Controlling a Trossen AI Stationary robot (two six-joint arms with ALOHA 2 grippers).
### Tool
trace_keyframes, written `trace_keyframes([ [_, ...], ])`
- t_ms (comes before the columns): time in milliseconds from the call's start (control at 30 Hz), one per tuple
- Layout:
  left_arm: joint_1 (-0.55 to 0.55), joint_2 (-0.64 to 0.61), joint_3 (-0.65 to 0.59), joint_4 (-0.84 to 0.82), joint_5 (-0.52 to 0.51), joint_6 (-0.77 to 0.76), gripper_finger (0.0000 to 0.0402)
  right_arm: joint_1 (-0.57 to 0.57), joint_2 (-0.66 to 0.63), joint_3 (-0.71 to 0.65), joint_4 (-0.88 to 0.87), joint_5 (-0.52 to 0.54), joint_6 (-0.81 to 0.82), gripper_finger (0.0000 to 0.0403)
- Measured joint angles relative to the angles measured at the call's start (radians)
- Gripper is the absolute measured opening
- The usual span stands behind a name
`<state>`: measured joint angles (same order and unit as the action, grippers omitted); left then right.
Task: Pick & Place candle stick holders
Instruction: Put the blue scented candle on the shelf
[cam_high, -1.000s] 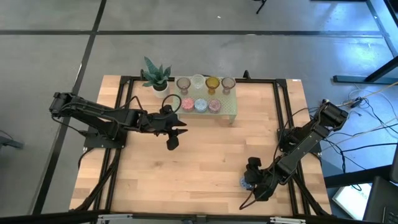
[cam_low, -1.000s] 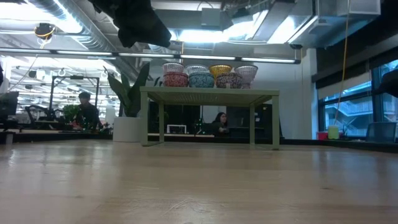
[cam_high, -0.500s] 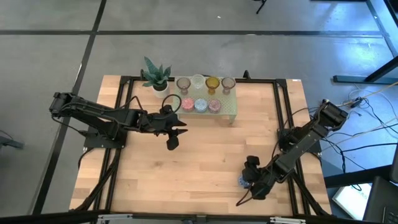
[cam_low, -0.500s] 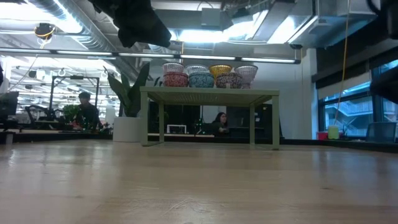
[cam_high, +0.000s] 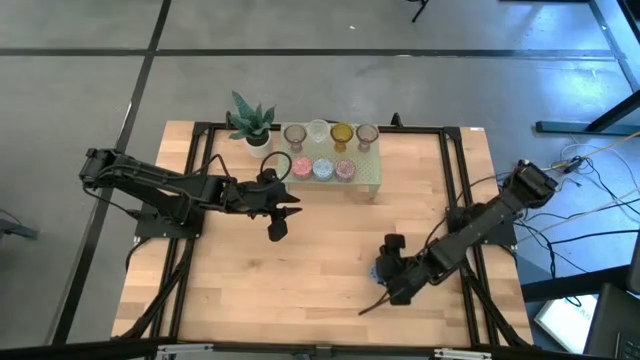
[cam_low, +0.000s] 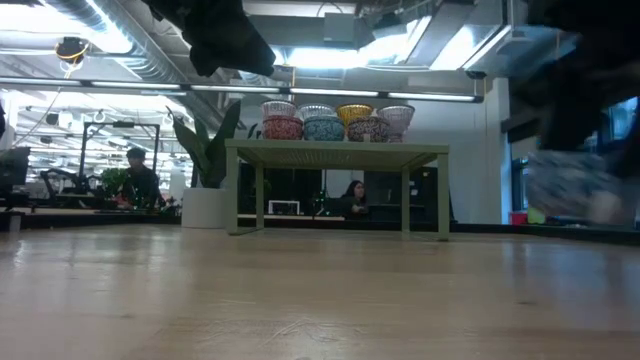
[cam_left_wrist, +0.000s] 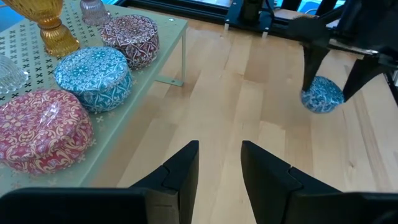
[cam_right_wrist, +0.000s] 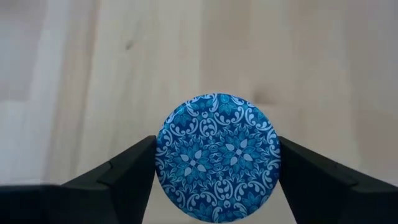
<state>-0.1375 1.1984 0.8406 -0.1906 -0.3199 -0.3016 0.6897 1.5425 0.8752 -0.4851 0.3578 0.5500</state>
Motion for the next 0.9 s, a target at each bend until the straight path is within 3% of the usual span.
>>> trace_keyframes([
  [133, 0.0, 0.0, 0.0, 0.0, 0.0, 0.0, 0.0116, -0.048, 0.0, 0.087, -0.132, 0.048, -0.025, 0.0303],
  [633, 0.0, 0.0, 0.0, 0.0, 0.0, 0.0, 0.0116, -0.232, -0.002, 0.407, -0.603, 0.077, -0.302, 0.0308],
  [900, 0.0, 0.0, 0.0, 0.0, 0.0, 0.0, 0.0116, -0.395, -0.01, 0.485, -0.682, 0.125, -0.423, 0.0306],
])
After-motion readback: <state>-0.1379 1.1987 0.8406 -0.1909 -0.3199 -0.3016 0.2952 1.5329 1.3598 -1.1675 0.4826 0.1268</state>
